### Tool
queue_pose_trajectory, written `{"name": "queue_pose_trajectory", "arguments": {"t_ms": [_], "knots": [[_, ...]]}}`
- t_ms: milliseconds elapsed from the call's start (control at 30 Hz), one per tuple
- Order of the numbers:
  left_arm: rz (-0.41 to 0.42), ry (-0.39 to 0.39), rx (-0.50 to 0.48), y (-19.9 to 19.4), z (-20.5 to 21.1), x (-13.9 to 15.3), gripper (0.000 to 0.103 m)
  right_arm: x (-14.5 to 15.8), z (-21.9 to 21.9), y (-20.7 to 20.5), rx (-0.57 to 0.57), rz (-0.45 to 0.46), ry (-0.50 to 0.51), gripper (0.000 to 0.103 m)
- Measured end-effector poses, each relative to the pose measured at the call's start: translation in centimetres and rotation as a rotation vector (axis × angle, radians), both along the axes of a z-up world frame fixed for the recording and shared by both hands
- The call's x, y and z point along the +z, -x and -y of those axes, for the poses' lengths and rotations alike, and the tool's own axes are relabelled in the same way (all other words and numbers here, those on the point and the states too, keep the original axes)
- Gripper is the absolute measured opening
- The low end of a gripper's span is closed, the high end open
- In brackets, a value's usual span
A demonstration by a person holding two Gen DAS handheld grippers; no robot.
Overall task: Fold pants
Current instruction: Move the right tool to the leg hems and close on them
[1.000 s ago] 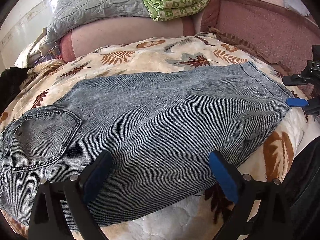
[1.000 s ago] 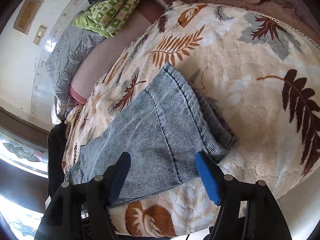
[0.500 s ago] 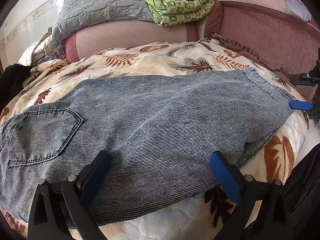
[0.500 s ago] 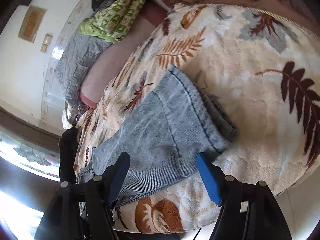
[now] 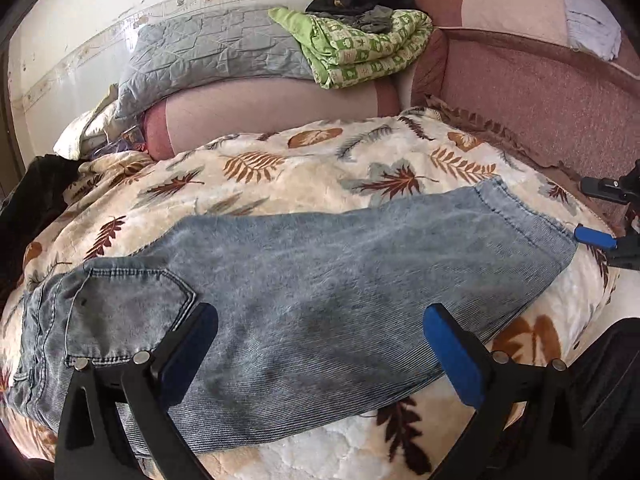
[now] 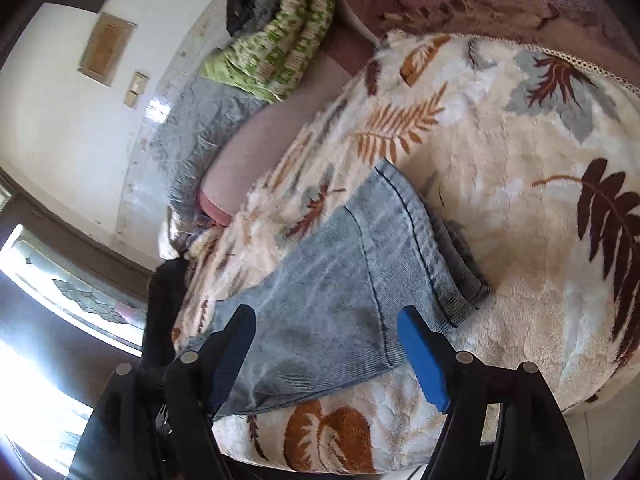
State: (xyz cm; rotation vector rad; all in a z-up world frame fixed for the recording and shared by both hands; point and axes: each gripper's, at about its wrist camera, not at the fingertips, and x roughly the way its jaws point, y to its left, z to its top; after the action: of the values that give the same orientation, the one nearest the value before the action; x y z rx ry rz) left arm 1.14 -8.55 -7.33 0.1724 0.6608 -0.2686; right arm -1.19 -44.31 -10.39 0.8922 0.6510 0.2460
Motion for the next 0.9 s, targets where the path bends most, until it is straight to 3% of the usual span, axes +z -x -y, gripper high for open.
{"name": "queue_pose_trajectory", "arguments": {"t_ms": [167,233,300,333,600,800,900], "knots": [[-0.067,0.002,-0.034,-2.0,3.4,0.2,0.102,-1.2,3.2,1.6,-0.100,0.046,-0.165,0.081],[-0.115,-0.048,-0.025,-2.9,4.8,-1.4,0.102,-1.8,4.2,1.9,-0.117,0.045,-0.223,0.082],[-0.210,-0.148,-0.028,-3.9,6.2,-4.2,0.102,-2.3,4.9,2.1,-0.141,0.025,-0.243,0.083],[-0.212,-0.157,-0.024,-3.9,6.4,-4.8,0.102,-2.5,5.2,2.2,-0.150,0.007,-0.243,0.083],[-0.112,-0.057,-0.025,-3.1,5.9,-1.7,0.102,-3.4,5.3,1.3,-0.093,-0.080,-0.254,0.083],[-0.138,-0.016,-0.034,-3.3,5.3,-1.6,0.102,-4.2,3.3,-0.8,-0.054,-0.241,-0.161,0.083],[-0.148,0.014,-0.037,-3.0,4.5,-1.7,0.102,-4.3,3.3,-1.4,-0.068,-0.261,-0.148,0.083]]}}
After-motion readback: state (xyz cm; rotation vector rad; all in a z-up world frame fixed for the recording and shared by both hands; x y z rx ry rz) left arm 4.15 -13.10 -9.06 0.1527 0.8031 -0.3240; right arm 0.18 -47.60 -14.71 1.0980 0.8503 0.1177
